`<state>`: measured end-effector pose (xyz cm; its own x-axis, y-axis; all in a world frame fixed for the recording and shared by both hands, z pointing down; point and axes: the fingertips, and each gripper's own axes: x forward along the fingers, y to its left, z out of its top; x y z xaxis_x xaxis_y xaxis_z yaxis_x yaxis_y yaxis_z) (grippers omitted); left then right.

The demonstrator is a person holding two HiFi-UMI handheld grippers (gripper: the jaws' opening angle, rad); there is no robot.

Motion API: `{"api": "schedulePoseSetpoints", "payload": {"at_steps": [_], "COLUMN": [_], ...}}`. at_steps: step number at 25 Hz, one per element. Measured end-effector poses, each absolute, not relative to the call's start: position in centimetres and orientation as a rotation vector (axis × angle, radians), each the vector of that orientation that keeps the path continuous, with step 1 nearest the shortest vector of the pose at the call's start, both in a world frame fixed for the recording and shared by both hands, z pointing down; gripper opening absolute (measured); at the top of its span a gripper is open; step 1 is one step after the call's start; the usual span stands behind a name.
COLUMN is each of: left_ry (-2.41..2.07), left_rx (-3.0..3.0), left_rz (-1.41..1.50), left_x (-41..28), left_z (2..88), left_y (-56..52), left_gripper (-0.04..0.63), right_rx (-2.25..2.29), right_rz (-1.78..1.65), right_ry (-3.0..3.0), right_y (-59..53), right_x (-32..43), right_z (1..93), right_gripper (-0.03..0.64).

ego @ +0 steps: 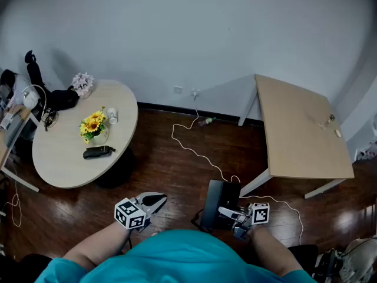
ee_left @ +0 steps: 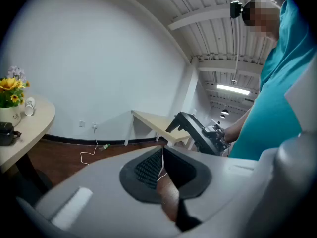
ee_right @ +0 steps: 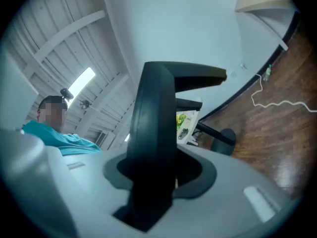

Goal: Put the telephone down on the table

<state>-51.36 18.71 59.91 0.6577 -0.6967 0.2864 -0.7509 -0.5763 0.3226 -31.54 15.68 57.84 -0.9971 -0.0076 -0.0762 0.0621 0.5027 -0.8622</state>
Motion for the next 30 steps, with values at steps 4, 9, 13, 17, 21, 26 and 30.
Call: {"api": "schedulePoseSetpoints", "payload": {"at_steps": [4, 9, 13, 17, 21, 26, 30], "left_ry": [-1.137, -1.140, -1.153, -1.151, -1.107, -1.054, -0.975], "left_rx": [2.465, 2.481, 2.490, 2.499, 2.524, 2.545, 2.576], "left_rz": [0.179, 0.172, 0.148, 0.130, 0.124, 0.094, 0.088], "left_x": [-49.8, -46.1, -42.4, -38.7, -36.1, -35.4, -36.0], "left_z": [59.5, 58.7, 58.3, 57.9, 57.6, 57.6, 58.0], "left_y": [18.0, 16.9, 16.0, 14.9, 13.7, 10.2, 6.2], "left_gripper": [0.014, 0.014, 0.014, 0.014, 0.014, 0.014, 0.014], "right_rx": [0.065, 0.041, -0.001, -0.028, -0.070, -0.143, -0.201], "right_rz": [-1.538, -1.531, -1.542, -1.533, -1.527, -1.498, -1.444], "right_ry": [2.611, 2.605, 2.620, 2.633, 2.616, 2.571, 2.566], "right_y": [15.5, 14.7, 14.1, 13.4, 12.1, 9.2, 6.2], "right_x": [-30.0, -26.5, -23.1, -19.7, -17.1, -15.7, -16.3], "right_z": [56.7, 56.1, 56.0, 55.8, 56.0, 55.7, 54.8], "right_gripper": [0.158, 0.158, 0.156, 0.156, 0.156, 0.156, 0.156]}}
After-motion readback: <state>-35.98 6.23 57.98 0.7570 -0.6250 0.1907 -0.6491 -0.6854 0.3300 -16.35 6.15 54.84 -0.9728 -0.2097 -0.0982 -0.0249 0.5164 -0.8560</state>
